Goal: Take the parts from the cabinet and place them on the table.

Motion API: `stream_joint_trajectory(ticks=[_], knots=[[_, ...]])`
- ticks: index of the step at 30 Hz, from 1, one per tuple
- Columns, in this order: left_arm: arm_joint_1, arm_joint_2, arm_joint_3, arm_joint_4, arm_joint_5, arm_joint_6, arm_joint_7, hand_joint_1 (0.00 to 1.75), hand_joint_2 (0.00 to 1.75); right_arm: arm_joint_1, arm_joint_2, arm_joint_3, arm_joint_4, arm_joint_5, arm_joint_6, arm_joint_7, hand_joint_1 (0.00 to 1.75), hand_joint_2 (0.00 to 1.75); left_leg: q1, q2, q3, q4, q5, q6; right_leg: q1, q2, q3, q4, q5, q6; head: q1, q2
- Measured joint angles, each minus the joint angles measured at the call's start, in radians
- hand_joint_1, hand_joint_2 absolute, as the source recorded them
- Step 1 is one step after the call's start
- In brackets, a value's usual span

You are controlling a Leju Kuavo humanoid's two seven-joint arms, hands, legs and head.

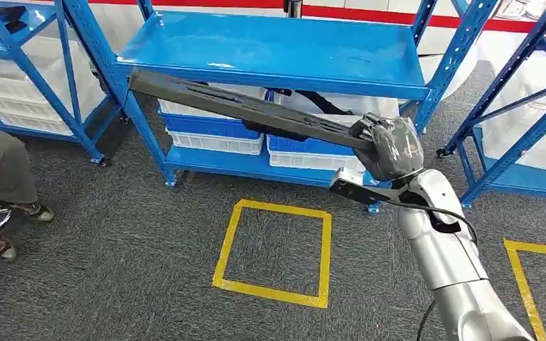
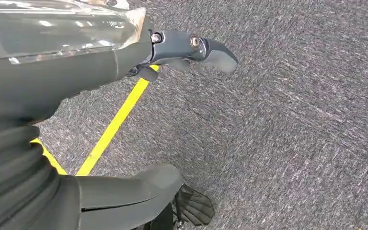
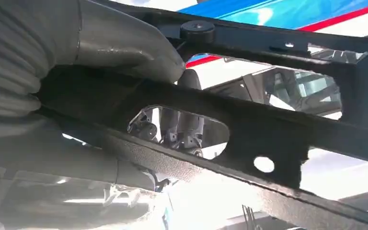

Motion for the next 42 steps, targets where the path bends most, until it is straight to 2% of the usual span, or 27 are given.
stream_joint_trajectory(ticks=[5,7,8,9,10,12,14,15,17,18,19,20,23,24,25,26,28,29,30,33,34,35,38,39,40,41,42], knots=[[-0.001,-0.001,-0.003,0.000,-0.001,-0.008,0.008,0.00,1.75,0.009,0.000,-0.006,-0.004,0.022,-0.005,0.014,1.69,1.75,0.000,0.000,-0.005,0.002,0.000,-0.004,-0.003,0.000,0.000,-0.001,0.003,-0.001,0.001,0.000],[-0.003,0.002,-0.005,0.000,-0.002,-0.015,0.010,0.00,1.75,0.005,0.003,-0.006,-0.005,0.063,-0.018,0.038,1.69,1.75,-0.004,-0.001,-0.007,0.000,0.000,0.008,-0.008,-0.002,0.000,-0.009,0.008,0.007,-0.001,0.000],[-0.004,0.002,-0.005,0.000,-0.002,-0.017,0.011,0.00,1.75,0.002,0.005,-0.006,-0.005,0.071,-0.020,0.046,1.69,1.75,-0.005,-0.004,0.003,-0.023,0.010,0.020,0.000,-0.003,0.007,-0.023,0.014,0.015,-0.001,0.000],[-0.004,0.001,-0.006,0.000,-0.002,-0.017,0.018,0.00,1.75,0.003,0.003,-0.007,-0.007,0.074,-0.021,0.051,1.69,1.75,0.014,-0.004,0.025,-0.061,0.031,0.019,0.005,-0.004,0.001,-0.014,0.008,0.013,0.002,0.000],[-0.007,0.001,-0.005,0.000,0.000,-0.013,0.028,0.00,1.75,-0.001,0.003,-0.008,-0.007,0.073,-0.021,0.052,1.69,1.75,0.013,-0.007,0.032,-0.080,0.042,0.029,0.004,-0.001,-0.019,0.020,-0.020,0.006,0.002,0.000],[-0.023,0.001,-0.005,0.000,0.002,-0.007,0.056,0.00,1.75,-0.013,0.005,-0.008,-0.003,0.070,-0.019,0.055,1.69,1.75,0.015,-0.014,0.022,-0.079,0.048,0.024,-0.003,0.000,-0.088,0.168,-0.089,0.000,0.003,0.000],[-0.029,-0.004,-0.006,0.000,0.003,-0.006,0.063,0.00,1.75,-0.013,0.005,-0.009,0.002,0.070,-0.017,0.057,1.69,1.75,0.017,-0.028,0.012,-0.077,0.053,0.016,-0.014,0.000,-0.132,0.266,-0.119,0.013,0.003,0.000],[-0.031,-0.005,-0.006,0.000,0.003,-0.005,0.065,0.00,1.75,-0.013,0.005,-0.009,0.007,0.070,-0.017,0.057,1.69,1.75,0.021,-0.037,0.005,-0.072,0.055,0.011,-0.021,-0.001,-0.125,0.256,-0.111,0.026,0.002,0.000],[-0.032,-0.006,-0.006,0.000,0.003,-0.003,0.066,0.00,1.75,-0.014,0.005,-0.009,0.010,0.070,-0.018,0.056,1.69,1.75,0.036,-0.057,-0.015,-0.047,0.053,-0.008,-0.039,0.002,-0.033,0.086,-0.042,0.067,0.003,0.000],[-0.034,-0.007,-0.006,0.000,0.003,-0.002,0.066,0.00,1.75,-0.017,0.005,-0.009,0.011,0.070,-0.018,0.055,1.69,1.75,0.043,-0.064,-0.029,-0.026,0.048,-0.020,-0.052,0.018,0.014,-0.004,-0.023,0.083,0.004,0.000],[-0.036,-0.003,-0.006,-0.002,0.003,0.000,0.065,0.00,1.75,-0.017,0.006,-0.008,0.016,0.071,-0.018,0.054,1.69,1.75,0.036,-0.074,-0.041,-0.019,0.047,-0.034,-0.037,0.046,-0.004,0.031,-0.034,0.079,0.006,0.000],[-0.038,-0.003,-0.006,-0.002,0.002,0.000,0.063,0.00,1.75,-0.018,0.007,-0.008,0.017,0.071,-0.021,0.050,1.69,1.75,0.039,-0.079,-0.052,0.006,0.041,-0.041,-0.045,0.051,-0.003,0.021,-0.030,0.059,0.010,0.000],[-0.034,-0.003,-0.007,-0.003,0.000,0.000,0.061,0.00,1.75,-0.015,0.010,-0.012,0.023,0.073,-0.024,0.051,1.69,1.75,0.043,-0.098,-0.066,-0.002,0.055,-0.047,-0.042,0.026,-0.015,0.044,-0.027,0.033,0.002,0.000],[-0.034,-0.003,-0.007,-0.003,-0.001,0.000,0.061,0.00,1.75,-0.014,0.012,-0.012,0.023,0.073,-0.024,0.051,1.69,1.75,0.046,-0.087,-0.067,0.003,0.051,-0.048,-0.043,0.017,-0.017,0.045,-0.024,0.026,-0.001,0.000],[-0.035,-0.003,-0.008,-0.003,-0.002,0.000,0.061,0.00,1.75,-0.013,0.014,-0.013,0.023,0.072,-0.025,0.051,1.69,1.75,0.039,-0.045,-0.082,0.037,0.020,-0.046,-0.040,0.012,-0.018,0.044,-0.020,0.018,-0.003,0.000],[-0.037,-0.003,-0.009,-0.003,-0.003,0.000,0.061,0.00,1.75,-0.013,0.013,-0.014,0.023,0.072,-0.026,0.051,1.69,1.75,0.037,-0.021,-0.110,0.104,-0.024,-0.045,-0.037,0.005,-0.020,0.044,-0.020,0.018,-0.006,0.000],[-0.039,-0.003,-0.010,-0.003,-0.004,-0.001,0.061,0.00,1.75,-0.009,0.009,-0.021,0.024,0.072,-0.026,0.051,1.69,1.75,0.036,-0.004,-0.187,0.290,-0.111,-0.042,-0.026,-0.019,-0.024,0.045,-0.018,0.015,-0.005,0.000],[-0.038,-0.004,-0.010,-0.003,-0.004,-0.001,0.061,0.00,1.75,-0.006,0.008,-0.022,0.024,0.072,-0.026,0.051,1.69,1.75,0.035,-0.004,-0.207,0.343,-0.129,-0.037,-0.022,-0.029,-0.026,0.045,-0.019,0.014,-0.006,0.000],[-0.037,-0.003,-0.010,-0.003,-0.004,-0.001,0.061,0.00,1.75,-0.002,0.008,-0.023,0.024,0.072,-0.027,0.051,1.69,1.75,0.033,-0.004,-0.202,0.345,-0.124,-0.031,-0.017,-0.039,-0.026,0.045,-0.019,0.014,-0.005,0.000],[-0.039,-0.003,-0.011,-0.003,-0.009,-0.001,0.061,0.00,1.75,-0.003,0.008,-0.023,0.023,0.073,-0.028,0.051,1.69,1.75,0.011,0.014,-0.063,0.129,-0.042,0.008,-0.006,-0.069,-0.023,0.044,-0.021,0.011,-0.005,0.000],[-0.041,-0.002,-0.011,-0.006,-0.010,-0.001,0.061,0.00,1.75,-0.003,0.008,-0.023,0.022,0.073,-0.030,0.051,1.69,1.75,-0.009,0.071,-0.021,0.053,-0.046,0.030,-0.005,-0.078,-0.020,0.044,-0.022,0.011,-0.005,0.000],[-0.043,-0.001,-0.011,-0.006,-0.011,-0.001,0.060,0.00,1.75,-0.005,0.007,-0.024,0.021,0.073,-0.033,0.051,1.69,1.75,-0.012,0.079,-0.017,0.053,-0.042,0.030,0.007,-0.089,-0.022,0.041,-0.022,0.011,0.001,0.000],[-0.044,-0.003,-0.013,-0.006,-0.011,0.001,0.062,0.00,1.75,-0.001,0.008,-0.024,0.021,0.077,-0.041,0.052,1.69,1.75,-0.021,0.045,-0.022,0.044,-0.037,0.030,-0.001,-0.119,-0.014,0.031,-0.021,0.015,-0.004,0.000],[-0.044,-0.002,-0.014,-0.006,-0.011,0.002,0.064,0.00,1.75,0.000,0.010,-0.024,0.019,0.080,-0.042,0.052,1.69,1.75,-0.013,0.032,-0.005,0.022,-0.024,0.030,0.015,-0.128,-0.016,0.030,-0.027,0.023,-0.002,0.000],[-0.042,-0.003,-0.015,-0.006,-0.011,0.005,0.066,0.00,1.75,0.003,0.005,-0.025,0.018,0.081,-0.047,0.052,1.69,1.75,-0.011,0.024,0.001,0.009,-0.018,0.027,0.002,-0.089,-0.018,0.048,-0.040,0.023,0.000,0.000],[-0.044,-0.003,-0.017,-0.006,-0.012,0.008,0.069,0.00,1.75,0.006,0.005,-0.025,0.018,0.081,-0.059,0.051,1.69,1.75,-0.008,0.012,0.001,0.005,-0.011,0.036,0.001,-0.039,-0.044,0.106,-0.069,0.014,-0.003,0.000],[-0.047,-0.002,-0.018,-0.006,-0.012,0.009,0.072,0.00,1.75,0.012,0.003,-0.025,0.018,0.081,-0.062,0.048,1.69,1.75,-0.008,0.000,-0.001,0.005,-0.010,0.037,-0.002,-0.018,-0.077,0.176,-0.097,0.009,0.003,0.000]])
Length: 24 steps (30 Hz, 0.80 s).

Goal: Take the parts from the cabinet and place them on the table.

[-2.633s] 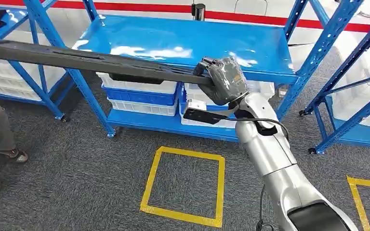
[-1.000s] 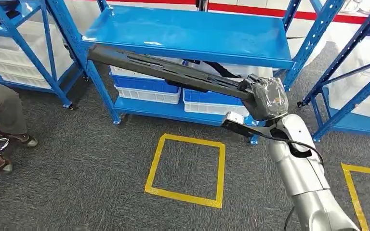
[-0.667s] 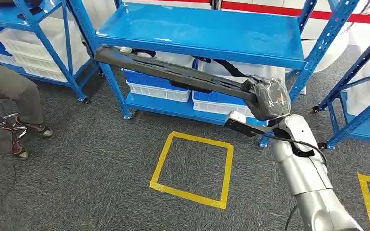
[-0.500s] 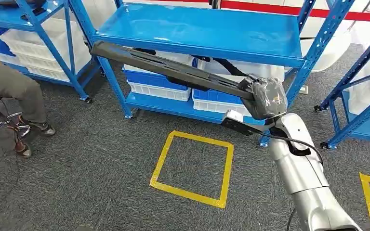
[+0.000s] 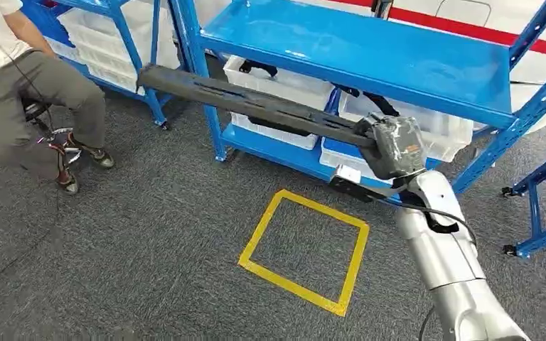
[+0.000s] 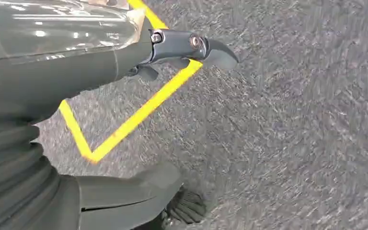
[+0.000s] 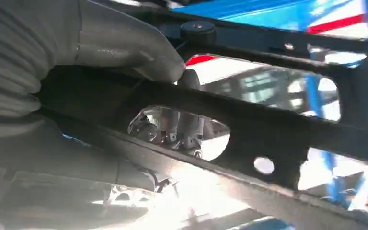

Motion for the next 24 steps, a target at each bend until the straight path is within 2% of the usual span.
stream_joint_trajectory(ticks=[1,2,3,4,5,6,7,8,9,11,12,13,14,15,17,18,19,20,24], knots=[[-0.001,-0.001,-0.002,0.000,0.000,0.002,0.005,0.00,1.75,0.010,-0.003,0.000,0.000,0.000,0.000,0.000,1.69,1.75,-0.001,-0.016,-0.001,0.000,0.000,0.000,0.000,0.008,-0.037,0.078,-0.029,-0.002,0.000,0.000],[0.001,-0.003,-0.002,0.000,0.001,0.004,0.006,0.00,1.75,0.020,-0.005,0.000,0.000,0.001,0.000,0.000,1.69,1.75,-0.003,-0.032,-0.001,0.001,0.000,0.001,0.000,0.011,-0.068,0.134,-0.045,0.001,0.000,0.000],[0.004,-0.003,-0.002,0.000,0.003,0.006,0.008,0.00,1.75,0.028,-0.005,0.000,0.000,0.001,0.000,0.000,1.69,1.75,-0.004,-0.047,-0.002,0.001,0.001,0.000,0.001,0.013,-0.080,0.148,-0.040,0.006,0.000,0.000],[0.008,-0.003,-0.002,0.000,0.003,0.008,0.009,0.00,1.75,0.032,-0.006,0.000,0.000,0.002,0.000,0.000,1.69,1.75,-0.005,-0.064,-0.002,0.003,0.002,0.000,0.000,0.014,-0.064,0.103,-0.011,0.017,0.000,0.000],[0.010,-0.003,-0.002,0.000,0.005,0.009,0.008,0.00,1.75,0.032,-0.006,0.000,0.000,0.002,0.000,-0.001,1.69,1.75,-0.005,-0.078,-0.002,0.006,0.002,-0.001,0.000,0.018,-0.027,0.024,0.028,0.027,0.000,0.000],[0.010,-0.003,-0.002,0.000,0.007,0.009,0.006,0.00,1.75,0.032,-0.006,0.000,0.000,0.003,0.000,-0.001,1.69,1.75,-0.005,-0.090,-0.002,0.010,0.001,-0.001,0.000,0.030,0.017,-0.069,0.069,0.034,0.000,0.000],[0.010,-0.003,-0.002,0.000,0.007,0.005,-0.002,0.00,1.75,0.032,-0.007,0.000,0.000,0.003,0.000,-0.005,1.69,1.75,-0.004,-0.103,-0.005,0.015,0.000,-0.004,-0.006,0.072,0.051,-0.155,0.091,0.034,0.000,0.000],[0.013,-0.003,-0.002,0.000,0.007,0.000,-0.010,0.00,1.75,0.034,-0.007,0.001,0.000,0.004,0.000,-0.006,1.69,1.75,-0.010,-0.115,-0.011,0.015,0.001,-0.011,0.000,0.081,0.052,-0.152,0.091,0.023,0.001,0.000],[0.015,-0.002,-0.002,0.000,0.007,-0.005,-0.016,0.00,1.75,0.034,-0.009,0.001,-0.003,0.005,-0.001,-0.008,1.69,1.75,-0.007,-0.122,-0.015,0.017,0.003,-0.016,0.000,0.072,0.055,-0.157,0.095,0.014,-0.002,0.000],[0.028,-0.002,-0.002,0.000,0.007,-0.007,-0.021,0.00,1.75,0.036,-0.007,0.002,-0.005,0.009,-0.001,-0.008,1.69,1.75,-0.003,-0.137,-0.020,0.009,0.011,-0.028,0.008,0.056,0.055,-0.157,0.097,0.005,-0.001,0.000],[0.033,0.000,-0.002,0.000,0.007,-0.007,-0.021,0.00,1.75,0.036,-0.005,0.002,-0.008,0.009,-0.001,-0.008,1.69,1.75,-0.006,-0.146,-0.026,0.010,0.013,-0.034,-0.008,0.043,0.059,-0.166,0.104,-0.006,-0.002,0.000],[0.038,0.003,-0.002,0.000,0.007,-0.007,-0.022,0.00,1.75,0.034,-0.004,0.002,-0.009,0.010,-0.002,-0.008,1.69,1.75,-0.006,-0.102,-0.029,0.023,0.002,-0.038,-0.014,0.034,0.061,-0.170,0.109,-0.012,-0.001,0.000],[0.039,0.003,-0.002,0.000,0.007,-0.002,-0.025,0.00,1.75,0.036,-0.001,0.002,-0.011,0.010,-0.005,-0.008,1.69,1.75,-0.010,-0.058,-0.043,0.053,-0.023,-0.045,-0.013,0.026,0.062,-0.172,0.108,-0.017,-0.007,0.000],[0.038,0.003,-0.002,0.000,0.007,0.008,-0.031,0.00,1.75,0.038,-0.002,0.002,-0.013,0.010,-0.011,-0.007,1.69,1.75,-0.005,-0.025,-0.084,0.138,-0.074,-0.053,-0.012,0.013,0.062,-0.171,0.107,-0.021,-0.007,0.000],[0.039,-0.001,-0.002,0.000,0.011,0.021,-0.039,0.00,1.75,0.044,-0.003,0.002,-0.014,0.006,-0.018,-0.007,1.69,1.75,0.006,-0.012,-0.168,0.308,-0.143,-0.063,-0.012,-0.014,0.060,-0.171,0.107,-0.021,-0.008,0.000],[0.041,-0.002,-0.002,0.000,0.013,0.025,-0.040,0.00,1.75,0.049,-0.003,0.002,-0.014,0.004,-0.018,-0.008,1.69,1.75,0.013,-0.008,-0.186,0.342,-0.145,-0.068,-0.013,-0.027,0.060,-0.171,0.106,-0.021,-0.008,0.000],[0.043,-0.002,-0.002,0.000,0.015,0.026,-0.042,0.00,1.75,0.054,-0.003,0.002,-0.014,0.003,-0.018,-0.010,1.69,1.75,0.019,-0.004,-0.177,0.322,-0.125,-0.072,-0.013,-0.039,0.060,-0.171,0.106,-0.020,-0.007,0.000],[0.044,-0.002,-0.002,0.000,0.015,0.026,-0.042,0.00,1.75,0.057,-0.003,0.002,-0.014,0.002,-0.018,-0.010,1.69,1.75,0.024,0.001,-0.141,0.256,-0.090,-0.075,-0.015,-0.051,0.060,-0.171,0.105,-0.019,-0.008,0.000],[0.044,-0.002,-0.002,0.000,0.015,0.027,-0.043,0.00,1.75,0.057,-0.003,0.002,-0.014,0.002,-0.018,-0.010,1.69,1.75,0.025,0.003,-0.133,0.240,-0.083,-0.075,-0.016,-0.053,0.060,-0.171,0.104,-0.017,-0.008,0.000]])
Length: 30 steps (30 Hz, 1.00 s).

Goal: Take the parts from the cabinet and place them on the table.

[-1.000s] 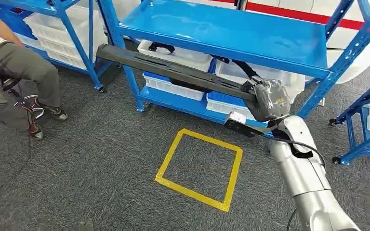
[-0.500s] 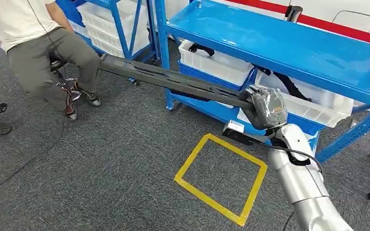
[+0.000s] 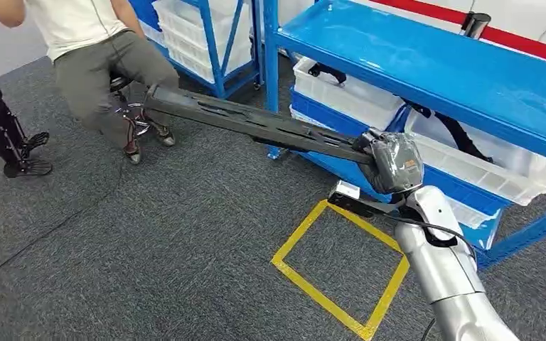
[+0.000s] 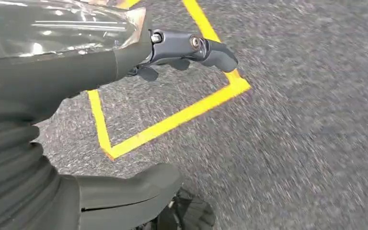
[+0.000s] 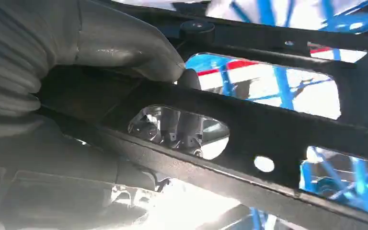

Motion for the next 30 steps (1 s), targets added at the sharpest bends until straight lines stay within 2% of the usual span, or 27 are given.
stream_joint_trajectory(ticks=[1,2,3,4,5,6,7,8,9,10,11,12,13,14,15,16,18,19,20,21,22,24,25,26,28,29,30], knots=[[0.000,0.000,0.000,0.000,0.000,0.000,0.000,0.00,1.75,0.000,0.000,0.000,0.000,0.000,0.000,0.000,1.69,1.75,0.000,0.001,0.006,-0.011,0.005,0.000,0.000,-0.001,0.000,0.000,0.000,0.001,0.000,0.000],[-0.001,0.001,0.000,0.000,0.000,0.001,-0.001,0.00,1.75,-0.001,0.000,0.000,-0.001,0.000,0.000,-0.001,1.69,1.75,0.001,0.030,0.083,-0.142,0.054,-0.001,-0.002,-0.017,0.003,0.000,-0.003,0.005,0.000,0.000],[-0.002,-0.001,0.000,0.000,0.002,0.001,-0.002,0.00,1.75,0.000,0.000,0.000,-0.007,0.000,0.000,-0.002,1.69,1.75,-0.005,0.103,0.129,-0.221,0.057,0.003,0.008,-0.026,0.006,0.002,-0.008,0.014,-0.005,0.000],[-0.004,-0.001,0.000,0.000,0.005,0.003,-0.005,0.00,1.75,-0.004,-0.005,0.000,-0.008,-0.001,0.000,-0.002,1.69,1.75,-0.011,0.075,0.125,-0.217,0.060,0.016,0.014,-0.042,0.011,0.001,-0.012,0.026,0.007,0.000],[0.003,-0.003,0.000,0.000,0.011,0.008,-0.008,0.00,1.75,-0.003,0.001,0.000,-0.013,-0.001,0.000,-0.002,1.69,1.75,-0.012,0.031,0.134,-0.233,0.072,0.049,0.012,-0.059,0.011,0.003,-0.024,0.053,0.005,0.000],[0.002,-0.003,0.001,0.000,0.014,0.009,-0.009,0.00,1.75,-0.002,0.000,0.000,-0.014,-0.002,0.002,-0.002,1.69,1.75,-0.016,0.009,0.132,-0.235,0.076,0.061,0.007,0.033,-0.026,0.099,-0.075,0.038,0.008,0.000],[-0.001,-0.004,0.001,0.000,0.014,0.008,-0.010,0.00,1.75,0.001,-0.002,0.000,-0.013,-0.003,0.006,-0.005,1.69,1.75,-0.016,-0.007,0.131,-0.235,0.076,0.065,0.006,0.055,-0.073,0.192,-0.112,0.031,0.011,0.000],[0.000,-0.005,0.001,0.000,0.015,0.008,-0.010,0.00,1.75,0.005,-0.005,0.001,-0.013,-0.002,0.008,-0.005,1.69,1.75,-0.018,-0.025,0.131,-0.235,0.076,0.066,0.008,0.063,-0.115,0.274,-0.140,0.030,0.011,0.000],[0.001,-0.006,0.001,0.000,0.016,0.008,-0.010,0.00,1.75,0.010,-0.006,0.001,-0.013,-0.002,0.009,-0.005,1.69,1.75,-0.019,-0.043,0.131,-0.235,0.076,0.066,0.011,0.068,-0.142,0.320,-0.146,0.033,0.011,0.000],[0.004,-0.006,0.001,0.000,0.017,0.008,-0.010,0.00,1.75,0.013,-0.007,0.001,-0.013,-0.002,0.009,-0.005,1.69,1.75,-0.020,-0.058,0.132,-0.234,0.076,0.066,0.012,0.069,-0.147,0.320,-0.138,0.038,0.010,0.000],[0.007,-0.006,0.002,0.000,0.018,0.008,-0.011,0.00,1.75,0.015,-0.007,0.001,-0.013,-0.002,0.008,-0.005,1.69,1.75,-0.021,-0.074,0.132,-0.233,0.076,0.066,0.012,0.070,-0.132,0.275,-0.113,0.046,0.010,0.000],[0.008,-0.006,0.002,0.000,0.018,0.007,-0.012,0.00,1.75,0.015,-0.007,0.001,-0.013,-0.002,0.008,-0.005,1.69,1.75,-0.020,-0.087,0.132,-0.232,0.076,0.065,0.012,0.072,-0.102,0.207,-0.081,0.054,0.011,0.000],[0.008,-0.006,0.002,0.000,0.018,0.006,-0.014,0.00,1.75,0.014,-0.006,0.001,-0.013,-0.002,0.008,-0.005,1.69,1.75,-0.020,-0.107,0.132,-0.228,0.076,0.064,0.008,0.092,-0.042,0.078,-0.026,0.065,0.010,0.000],[0.008,-0.006,0.002,0.000,0.018,0.005,-0.014,0.00,1.75,0.013,-0.007,0.001,-0.013,-0.002,0.008,-0.005,1.69,1.75,-0.020,-0.119,0.129,-0.226,0.075,0.061,0.001,0.142,-0.017,0.013,-0.013,0.063,0.011,0.000],[0.007,-0.006,0.002,0.000,0.018,0.005,-0.015,0.00,1.75,0.014,-0.006,0.001,-0.013,-0.002,0.008,-0.005,1.69,1.75,-0.026,-0.131,0.125,-0.222,0.074,0.056,0.008,0.134,-0.012,0.007,-0.010,0.053,0.010,0.000],[0.009,-0.006,0.002,0.000,0.018,0.005,-0.016,0.00,1.75,0.015,-0.007,0.001,-0.013,-0.002,0.008,-0.005,1.69,1.75,-0.024,-0.134,0.121,-0.224,0.077,0.051,0.008,0.121,-0.010,0.009,-0.008,0.046,0.010,0.000],[0.016,-0.006,0.002,0.000,0.018,0.005,-0.017,0.00,1.75,0.014,-0.004,0.003,-0.013,-0.002,0.008,-0.005,1.69,1.75,-0.019,-0.151,0.120,-0.230,0.081,0.040,0.016,0.108,-0.005,0.010,-0.007,0.034,0.010,0.000],[0.017,-0.005,0.003,0.000,0.018,0.005,-0.017,0.00,1.75,0.014,-0.003,0.003,-0.014,-0.002,0.008,-0.005,1.69,1.75,-0.021,-0.158,0.116,-0.229,0.081,0.036,0.005,0.099,-0.002,0.004,-0.004,0.029,0.009,0.000],[0.018,-0.003,0.003,0.000,0.018,0.006,-0.017,0.00,1.75,0.012,-0.001,0.003,-0.014,-0.002,0.008,-0.005,1.69,1.75,-0.027,-0.102,0.107,-0.195,0.062,0.031,-0.001,0.087,0.003,-0.002,0.000,0.020,0.010,0.000],[0.018,-0.004,0.003,0.000,0.018,0.006,-0.017,0.00,1.75,0.013,0.002,0.003,-0.016,-0.002,0.008,-0.005,1.69,1.75,-0.029,-0.049,0.086,-0.146,0.029,0.025,0.001,0.076,0.005,-0.003,-0.003,0.007,-0.001,0.000],[0.016,-0.004,0.003,0.000,0.018,0.006,-0.017,0.00,1.75,0.014,0.002,0.003,-0.016,-0.003,0.008,-0.005,1.69,1.75,-0.024,-0.023,0.052,-0.077,-0.008,0.020,0.003,0.067,0.007,-0.002,-0.004,0.004,-0.002,0.000],[0.015,-0.004,0.003,0.000,0.018,0.006,-0.018,0.00,1.75,0.015,0.000,0.003,-0.016,-0.002,0.008,-0.005,1.69,1.75,-0.015,-0.012,-0.026,0.073,-0.070,0.014,0.007,0.041,0.009,-0.002,-0.007,0.002,-0.003,0.000],[0.016,-0.004,0.003,0.000,0.018,0.006,-0.017,0.00,1.75,0.017,0.000,0.003,-0.016,-0.002,0.008,-0.005,1.69,1.75,-0.011,-0.012,-0.044,0.098,-0.068,0.010,0.007,0.028,0.010,-0.002,-0.009,0.001,-0.003,0.000],[0.017,-0.004,0.004,0.000,0.018,0.006,-0.018,0.00,1.75,0.018,0.000,0.003,-0.016,-0.002,0.008,-0.005,1.69,1.75,-0.008,-0.011,-0.037,0.078,-0.047,0.008,0.007,0.017,0.010,-0.002,-0.010,0.000,-0.003,0.000],[0.016,-0.004,0.005,0.000,0.018,0.006,-0.018,0.00,1.75,0.018,0.001,0.004,-0.017,-0.002,0.008,-0.005,1.69,1.75,-0.003,0.008,0.046,-0.082,0.037,0.008,0.006,-0.006,0.015,-0.002,-0.014,0.002,-0.004,0.000],[0.015,-0.003,0.005,0.000,0.018,0.006,-0.019,0.00,1.75,0.018,0.000,0.004,-0.018,-0.001,0.008,-0.005,1.69,1.75,-0.003,0.038,0.097,-0.172,0.070,0.010,0.006,-0.015,0.019,-0.001,-0.019,0.008,-0.005,0.000],[0.014,-0.003,0.006,0.000,0.018,0.006,-0.020,0.00,1.75,0.018,0.000,0.003,-0.020,-0.001,0.008,-0.005,1.69,1.75,-0.013,0.077,0.120,-0.211,0.062,0.015,0.014,-0.025,0.021,-0.002,-0.022,0.014,-0.005,0.000]])
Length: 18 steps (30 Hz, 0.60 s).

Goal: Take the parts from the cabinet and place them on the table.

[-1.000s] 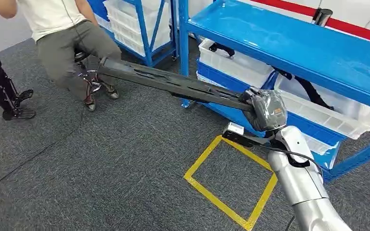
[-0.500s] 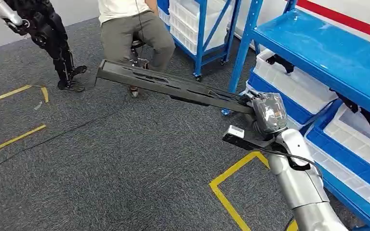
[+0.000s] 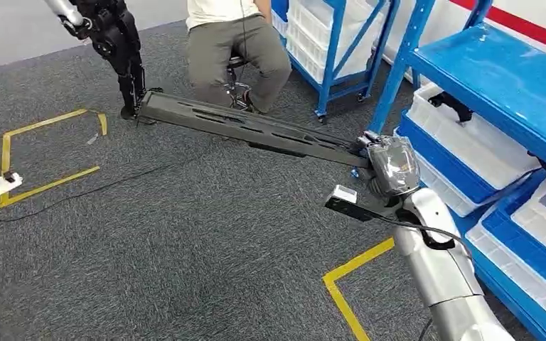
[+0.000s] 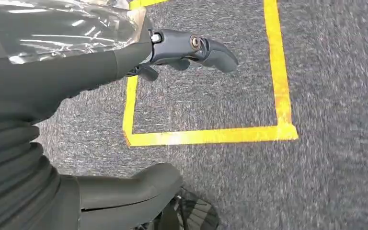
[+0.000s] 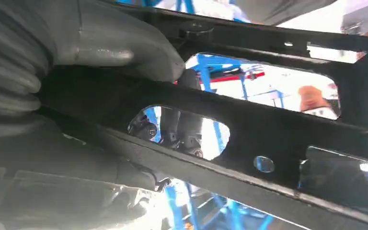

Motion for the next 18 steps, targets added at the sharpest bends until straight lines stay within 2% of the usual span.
stream_joint_trajectory(ticks=[1,2,4,5,6,7,8,9,10,11,12,13,14,15,16,17,18], knots=[[-0.001,-0.001,0.000,0.000,0.000,0.000,-0.001,0.00,1.75,-0.002,-0.002,0.000,-0.002,0.000,0.000,0.000,1.69,1.75,-0.001,-0.012,0.000,-0.008,0.007,0.007,0.009,-0.007,-0.001,0.001,-0.004,0.006,0.003,0.000],[-0.002,-0.001,0.002,0.000,0.000,0.001,-0.002,0.00,1.75,-0.002,-0.002,0.000,-0.003,0.000,0.000,0.000,1.69,1.75,-0.006,-0.023,-0.003,-0.004,0.005,0.013,0.006,-0.015,0.002,0.000,-0.004,0.011,0.005,0.000],[-0.002,-0.002,0.005,0.000,0.000,0.002,-0.003,0.00,1.75,-0.001,0.002,0.002,-0.005,0.001,0.000,0.000,1.69,1.75,-0.014,-0.048,-0.005,-0.007,0.005,0.027,0.009,-0.038,0.009,-0.005,-0.006,0.025,0.005,0.000],[-0.001,-0.002,0.005,0.000,0.001,0.003,-0.005,0.00,1.75,-0.002,0.001,0.002,-0.007,0.002,0.000,0.000,1.69,1.75,-0.005,-0.061,0.006,-0.020,0.015,0.040,0.008,-0.027,0.002,0.001,-0.015,0.034,0.005,0.000],[0.000,-0.003,0.005,0.000,0.002,0.003,-0.005,0.00,1.75,-0.003,-0.003,0.002,-0.007,0.002,0.002,0.001,1.69,1.75,-0.006,-0.073,0.007,-0.024,0.018,0.046,0.001,0.025,-0.005,0.030,-0.032,0.032,0.010,0.000],[-0.003,-0.003,0.005,0.000,0.002,0.004,-0.005,0.00,1.75,-0.004,-0.003,0.002,-0.007,0.001,0.003,0.002,1.69,1.75,-0.006,-0.081,0.006,-0.024,0.020,0.053,-0.002,0.062,-0.035,0.093,-0.063,0.026,0.009,0.000],[-0.008,-0.003,0.005,0.000,0.002,0.004,-0.005,0.00,1.75,-0.002,-0.006,0.002,-0.007,0.000,0.005,0.002,1.69,1.75,-0.006,-0.093,0.005,-0.024,0.020,0.055,-0.002,0.080,-0.077,0.176,-0.095,0.021,0.011,0.000],[-0.009,-0.005,0.005,0.000,0.002,0.004,-0.005,0.00,1.75,-0.001,-0.009,0.002,-0.005,0.000,0.007,0.003,1.69,1.75,-0.006,-0.110,0.005,-0.024,0.020,0.057,0.000,0.089,-0.122,0.264,-0.126,0.022,0.012,0.000],[-0.009,-0.005,0.005,0.000,0.003,0.004,-0.005,0.00,1.75,0.000,-0.011,0.002,-0.003,0.000,0.009,0.005,1.69,1.75,-0.007,-0.126,0.005,-0.024,0.020,0.057,0.001,0.093,-0.156,0.324,-0.138,0.028,0.011,0.000],[-0.008,-0.005,0.005,0.000,0.003,0.004,-0.005,0.00,1.75,0.001,-0.012,0.002,-0.002,0.000,0.010,0.005,1.69,1.75,-0.008,-0.138,0.005,-0.023,0.021,0.057,0.001,0.094,-0.165,0.333,-0.134,0.032,0.011,0.000],[-0.007,-0.005,0.006,0.000,0.005,0.004,-0.004,0.00,1.75,0.001,-0.013,0.002,-0.002,0.000,0.011,0.005,1.69,1.75,-0.008,-0.157,0.005,-0.022,0.021,0.057,0.000,0.094,-0.148,0.283,-0.103,0.044,0.011,0.000],[-0.006,-0.005,0.006,0.000,0.005,0.004,-0.004,0.00,1.75,-0.001,-0.013,0.002,-0.002,0.000,0.012,0.005,1.69,1.75,-0.007,-0.172,0.006,-0.021,0.022,0.055,-0.001,0.098,-0.111,0.202,-0.065,0.054,0.012,0.000],[-0.007,-0.006,0.006,0.000,0.005,0.004,-0.004,0.00,1.75,-0.003,-0.013,0.002,-0.002,0.000,0.013,0.005,1.69,1.75,-0.007,-0.188,0.007,-0.019,0.023,0.054,-0.004,0.114,-0.060,0.094,-0.020,0.062,0.012,0.000],[-0.007,-0.008,0.006,0.000,0.005,0.004,-0.004,0.00,1.75,-0.005,-0.013,0.002,-0.002,0.000,0.013,0.005,1.69,1.75,-0.006,-0.199,0.004,-0.018,0.023,0.052,-0.012,0.166,-0.023,0.010,0.006,0.062,0.013,0.000],[-0.008,-0.008,0.006,0.000,0.005,0.004,-0.004,0.00,1.75,-0.005,-0.013,0.002,-0.002,0.000,0.013,0.005,1.69,1.75,-0.013,-0.212,0.000,-0.015,0.023,0.043,-0.008,0.174,-0.022,0.002,0.004,0.045,0.013,0.000],[-0.008,-0.008,0.006,0.000,0.005,0.005,-0.004,0.00,1.75,-0.007,-0.014,0.002,-0.002,0.000,0.014,0.005,1.69,1.75,-0.010,-0.219,-0.004,-0.016,0.026,0.039,-0.006,0.162,-0.017,0.003,0.007,0.030,0.014,0.000],[-0.006,-0.008,0.006,0.000,0.004,0.005,-0.004,0.00,1.75,-0.007,-0.013,0.003,-0.002,0.000,0.014,0.005,1.69,1.75,-0.009,-0.228,-0.007,-0.017,0.029,0.033,0.000,0.155,-0.019,0.004,0.008,0.024,0.012,0.000]])
